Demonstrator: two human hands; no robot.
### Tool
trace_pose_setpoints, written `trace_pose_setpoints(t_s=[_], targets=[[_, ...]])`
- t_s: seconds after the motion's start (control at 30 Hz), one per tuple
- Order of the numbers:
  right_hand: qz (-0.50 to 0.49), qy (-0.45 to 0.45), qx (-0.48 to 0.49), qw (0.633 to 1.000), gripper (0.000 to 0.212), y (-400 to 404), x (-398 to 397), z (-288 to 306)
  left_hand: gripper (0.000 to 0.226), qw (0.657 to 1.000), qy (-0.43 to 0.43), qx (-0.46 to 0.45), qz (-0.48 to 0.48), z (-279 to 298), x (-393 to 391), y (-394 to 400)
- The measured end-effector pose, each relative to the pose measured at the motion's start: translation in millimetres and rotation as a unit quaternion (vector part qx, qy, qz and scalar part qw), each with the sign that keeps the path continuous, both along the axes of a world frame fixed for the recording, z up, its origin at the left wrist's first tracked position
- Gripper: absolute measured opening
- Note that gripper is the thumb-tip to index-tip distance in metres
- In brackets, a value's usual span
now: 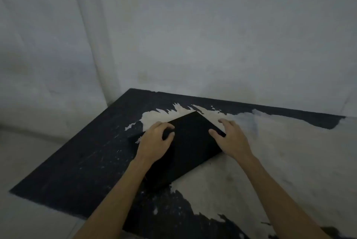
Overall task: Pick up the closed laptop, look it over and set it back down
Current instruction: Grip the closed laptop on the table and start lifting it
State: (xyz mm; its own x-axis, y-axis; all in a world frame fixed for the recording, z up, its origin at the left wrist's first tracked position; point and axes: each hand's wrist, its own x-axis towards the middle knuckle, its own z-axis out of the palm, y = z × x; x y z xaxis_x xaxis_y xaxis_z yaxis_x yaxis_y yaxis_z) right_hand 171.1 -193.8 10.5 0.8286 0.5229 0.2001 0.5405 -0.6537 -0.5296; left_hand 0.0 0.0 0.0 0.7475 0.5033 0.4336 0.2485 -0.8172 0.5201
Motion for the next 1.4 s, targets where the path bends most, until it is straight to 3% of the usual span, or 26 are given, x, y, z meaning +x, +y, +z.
trace_pose_setpoints(t_s=[0.27,0.43,0.9,1.07,1.27,1.4], targets=[[-0.02,-0.004,-0.119,0.993,0.076,43,23,-15,0.054,0.988,0.146,-0.005,0.05,-15,22,33],[-0.026,-0.034,-0.147,0.988,0.077,61,35,-20,0.054,0.987,0.151,0.016,0.058,-18,38,36],[-0.052,-0.007,-0.078,0.996,0.071,68,46,-22,0.056,0.993,0.088,-0.033,0.065,-9,43,37],[-0.065,0.067,-0.022,0.995,0.073,63,53,-16,0.056,0.996,0.067,0.013,0.05,6,48,35],[-0.044,0.104,0.062,0.992,0.058,55,58,-9,0.052,0.992,0.097,0.07,0.041,22,56,32],[-0.039,0.108,0.068,0.991,0.055,54,58,1,0.039,0.989,0.129,0.058,0.033,38,68,34]])
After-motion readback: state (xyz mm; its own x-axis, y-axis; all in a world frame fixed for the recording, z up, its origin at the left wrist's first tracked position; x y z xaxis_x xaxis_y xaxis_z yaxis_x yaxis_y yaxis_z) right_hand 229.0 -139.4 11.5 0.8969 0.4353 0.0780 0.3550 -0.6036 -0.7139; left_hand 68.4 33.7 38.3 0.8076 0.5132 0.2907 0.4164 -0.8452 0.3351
